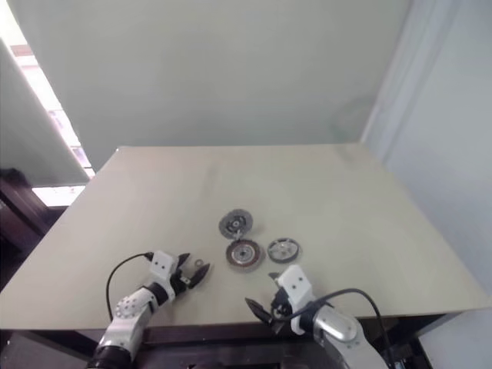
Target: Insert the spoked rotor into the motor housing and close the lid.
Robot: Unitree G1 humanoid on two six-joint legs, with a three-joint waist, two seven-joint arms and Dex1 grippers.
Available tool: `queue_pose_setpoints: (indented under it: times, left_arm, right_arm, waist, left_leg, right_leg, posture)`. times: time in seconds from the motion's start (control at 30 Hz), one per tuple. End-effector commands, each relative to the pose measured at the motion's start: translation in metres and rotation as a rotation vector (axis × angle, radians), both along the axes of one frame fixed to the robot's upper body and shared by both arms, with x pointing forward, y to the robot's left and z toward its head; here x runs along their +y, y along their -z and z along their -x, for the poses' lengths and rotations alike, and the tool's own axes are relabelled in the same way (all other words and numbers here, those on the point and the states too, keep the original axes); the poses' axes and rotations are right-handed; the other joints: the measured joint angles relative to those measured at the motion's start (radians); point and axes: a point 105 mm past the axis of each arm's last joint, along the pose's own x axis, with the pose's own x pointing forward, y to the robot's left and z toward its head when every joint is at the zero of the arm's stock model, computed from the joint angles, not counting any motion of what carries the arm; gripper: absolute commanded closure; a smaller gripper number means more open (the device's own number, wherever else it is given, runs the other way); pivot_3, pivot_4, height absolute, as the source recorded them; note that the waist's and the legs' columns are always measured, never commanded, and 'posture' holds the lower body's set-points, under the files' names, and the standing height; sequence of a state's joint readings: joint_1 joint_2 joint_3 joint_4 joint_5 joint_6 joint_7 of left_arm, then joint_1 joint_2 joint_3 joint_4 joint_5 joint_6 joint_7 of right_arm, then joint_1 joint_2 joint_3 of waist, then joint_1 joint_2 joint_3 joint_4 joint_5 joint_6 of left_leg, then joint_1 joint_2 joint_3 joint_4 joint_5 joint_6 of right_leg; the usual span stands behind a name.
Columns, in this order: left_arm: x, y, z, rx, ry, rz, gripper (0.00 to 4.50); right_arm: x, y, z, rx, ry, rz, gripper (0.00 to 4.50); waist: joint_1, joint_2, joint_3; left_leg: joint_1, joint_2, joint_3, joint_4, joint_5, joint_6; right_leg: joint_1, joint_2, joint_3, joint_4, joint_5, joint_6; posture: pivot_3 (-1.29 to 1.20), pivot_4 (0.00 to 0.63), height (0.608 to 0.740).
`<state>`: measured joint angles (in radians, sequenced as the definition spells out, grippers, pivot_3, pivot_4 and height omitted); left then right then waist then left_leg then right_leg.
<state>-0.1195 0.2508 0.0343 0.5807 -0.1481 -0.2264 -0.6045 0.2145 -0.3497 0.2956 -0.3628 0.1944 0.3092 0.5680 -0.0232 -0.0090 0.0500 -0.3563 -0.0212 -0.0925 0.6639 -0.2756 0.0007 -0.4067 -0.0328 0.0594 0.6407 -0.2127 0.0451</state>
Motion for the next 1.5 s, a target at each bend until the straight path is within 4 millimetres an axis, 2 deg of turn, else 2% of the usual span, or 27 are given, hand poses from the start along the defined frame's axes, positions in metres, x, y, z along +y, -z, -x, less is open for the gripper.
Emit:
queue_pose_setpoints:
  times: [0.03, 0.43, 0.67, 0.77, 1.07, 1.1, 1.33, 1.43, 1.5]
  left_arm:
    - [0.005, 0.002, 0.003, 0.005, -0.014, -0.024, 0.49]
    - [0.01, 0.005, 0.013, 0.047, -0.014, -0.057, 0.49]
    - [0.011, 0.001, 0.009, 0.045, -0.024, -0.057, 0.49]
    - [0.008, 0.0, 0.006, 0.043, -0.023, -0.051, 1.03]
    - [-0.001, 0.0, 0.002, 0.036, -0.004, -0.046, 4.31]
    - [0.0, 0.0, 0.001, 0.036, -0.004, -0.046, 4.45]
    - [0.006, -0.001, 0.002, 0.024, -0.021, -0.052, 4.45]
    - [0.007, 0.003, 0.006, 0.082, -0.002, -0.058, 4.45]
    - [0.009, 0.002, 0.007, 0.08, -0.002, -0.063, 4.09]
  right_arm:
    - [0.001, -0.014, -0.003, -0.057, 0.0, -0.017, 0.0]
    - [0.0, -0.013, -0.005, -0.06, 0.002, -0.016, 0.0]
    - [0.002, -0.014, -0.006, -0.064, -0.001, -0.021, 0.0]
    - [0.002, -0.014, -0.007, -0.066, -0.001, -0.02, 0.0]
    - [0.001, -0.015, -0.007, -0.069, 0.001, -0.018, 0.0]
    - [0.001, -0.015, -0.007, -0.069, 0.001, -0.018, 0.0]
    - [0.001, -0.014, -0.007, -0.067, 0.001, -0.015, 0.0]
    - [0.002, -0.013, -0.007, -0.067, -0.003, -0.011, 0.0]
    - [0.002, -0.013, -0.007, -0.068, -0.005, -0.01, 0.0]
  waist:
    - [-0.001, 0.0, 0.0]
    - [-0.004, 0.0, -0.002]
    - [-0.004, 0.0, -0.002]
    - [-0.003, 0.001, -0.002]
    - [0.001, 0.002, -0.003]
    - [0.001, 0.002, -0.003]
    - [0.001, 0.002, -0.003]
    - [0.001, 0.002, -0.004]
    - [0.0, 0.003, -0.004]
  left_leg:
    - [0.0, 0.0, 0.0, 0.0, 0.0, 0.0]
    - [0.001, 0.0, 0.0, -0.001, 0.0, 0.0]
    - [0.003, 0.0, 0.001, -0.001, 0.0, 0.0]
    - [0.003, 0.0, 0.001, -0.001, 0.0, 0.0]
    - [0.004, 0.0, 0.0, 0.001, 0.0, 0.0]
    - [0.004, 0.0, 0.0, 0.001, 0.0, 0.0]
    - [0.004, 0.0, 0.0, 0.001, 0.0, 0.0]
    - [0.004, 0.0, 0.0, 0.001, 0.0, 0.0]
    - [0.004, 0.0, 0.0, 0.001, 0.0, 0.0]
  right_leg:
    - [0.0, 0.0, 0.0, 0.0, 0.0, 0.0]
    - [0.0, 0.0, 0.0, 0.001, 0.0, 0.0]
    - [0.001, 0.0, 0.0, 0.001, -0.001, -0.001]
    - [0.002, 0.0, 0.0, 0.001, -0.001, -0.002]
    - [0.002, 0.0, 0.0, 0.001, -0.001, -0.002]
    - [0.003, 0.0, 0.0, 0.001, -0.001, -0.002]
    - [0.003, 0.0, 0.0, 0.001, -0.001, -0.002]
    - [0.003, 0.0, 0.0, 0.001, -0.001, -0.002]
    - [0.003, 0.0, 0.0, 0.001, -0.001, -0.002]
  posture:
    - [0.0, 0.0, 0.74]
    - [0.0, 0.0, 0.74]
    - [0.0, 0.0, 0.74]
    - [0.0, 0.0, 0.74]
    - [0.0, 0.0, 0.74]
    - [0.0, 0.0, 0.74]
    - [0.0, 0.0, 0.74]
    - [0.0, 0.0, 0.74]
    - [0.0, 0.0, 0.74]
